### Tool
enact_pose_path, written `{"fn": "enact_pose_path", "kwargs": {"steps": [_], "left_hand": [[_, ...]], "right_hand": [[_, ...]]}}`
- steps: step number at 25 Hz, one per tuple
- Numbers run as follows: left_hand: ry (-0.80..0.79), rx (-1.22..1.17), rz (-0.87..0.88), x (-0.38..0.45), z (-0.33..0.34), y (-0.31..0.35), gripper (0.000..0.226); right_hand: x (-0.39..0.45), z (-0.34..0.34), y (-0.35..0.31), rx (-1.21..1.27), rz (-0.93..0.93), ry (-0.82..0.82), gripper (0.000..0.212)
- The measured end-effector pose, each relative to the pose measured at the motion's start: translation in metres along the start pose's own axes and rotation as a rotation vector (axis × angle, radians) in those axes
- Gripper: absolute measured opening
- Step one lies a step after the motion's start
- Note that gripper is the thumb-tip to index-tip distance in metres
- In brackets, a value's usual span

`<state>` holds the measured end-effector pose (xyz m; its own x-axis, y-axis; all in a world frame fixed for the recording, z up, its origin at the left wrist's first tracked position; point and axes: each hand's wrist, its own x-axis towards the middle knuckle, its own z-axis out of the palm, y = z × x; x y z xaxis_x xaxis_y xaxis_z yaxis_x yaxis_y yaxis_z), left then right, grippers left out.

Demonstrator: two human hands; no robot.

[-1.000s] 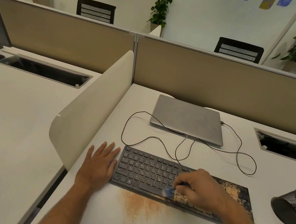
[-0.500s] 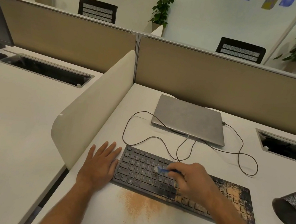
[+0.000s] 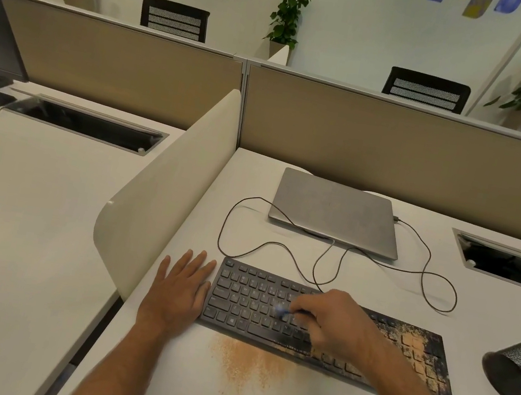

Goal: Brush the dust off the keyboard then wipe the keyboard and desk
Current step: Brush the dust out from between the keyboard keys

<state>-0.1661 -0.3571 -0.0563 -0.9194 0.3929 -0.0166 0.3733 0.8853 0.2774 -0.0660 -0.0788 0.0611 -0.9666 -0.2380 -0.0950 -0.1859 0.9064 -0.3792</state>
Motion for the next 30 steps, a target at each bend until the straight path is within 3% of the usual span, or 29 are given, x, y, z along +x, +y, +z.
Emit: {"fn": "enact_pose_path", "kwargs": {"steps": [3,5,7,10,12,15,18,20,22,24,26,28,30], "left_hand": [[-0.006,0.012,-0.003,0.001,0.001,0.000,0.071],[-0.003,0.013,-0.002,0.001,0.002,-0.001,0.070],[-0.005,0.010,-0.001,0.001,0.002,-0.001,0.071],[-0.005,0.010,0.002,0.000,0.001,0.000,0.072],[-0.002,0.005,0.002,0.000,0.000,0.000,0.073],[0.000,-0.004,0.001,0.000,0.000,0.000,0.073],[-0.005,-0.002,0.000,0.000,0.000,0.000,0.073],[-0.009,0.008,-0.001,0.000,0.000,0.000,0.073],[-0.007,0.006,0.001,0.000,0.000,0.000,0.073],[-0.005,-0.001,0.002,0.000,0.000,0.000,0.073],[-0.009,0.005,0.001,0.001,0.000,0.000,0.073],[-0.007,0.005,-0.001,0.001,0.001,0.000,0.073],[0.000,0.000,-0.002,0.000,0.001,0.000,0.072]], "right_hand": [[0.002,-0.001,-0.001,0.058,-0.002,0.055,0.019],[0.005,0.003,-0.002,-0.020,0.044,0.104,0.020],[0.003,0.010,-0.009,-0.089,-0.024,0.072,0.021],[-0.002,0.007,-0.022,0.106,-0.116,0.008,0.016],[0.000,0.006,-0.023,0.231,-0.097,0.061,0.014],[0.009,0.013,-0.022,0.131,-0.131,0.157,0.019],[0.007,0.019,-0.026,0.094,-0.185,0.047,0.019],[0.005,0.017,-0.027,0.203,-0.163,-0.005,0.015],[0.006,0.015,-0.025,0.264,-0.118,0.114,0.016],[0.008,0.017,-0.024,0.172,-0.129,0.169,0.021],[0.009,0.024,-0.027,0.099,-0.167,0.088,0.022],[0.008,0.026,-0.032,0.209,-0.139,0.043,0.019],[0.012,0.028,-0.033,0.308,-0.078,0.152,0.017]]}}
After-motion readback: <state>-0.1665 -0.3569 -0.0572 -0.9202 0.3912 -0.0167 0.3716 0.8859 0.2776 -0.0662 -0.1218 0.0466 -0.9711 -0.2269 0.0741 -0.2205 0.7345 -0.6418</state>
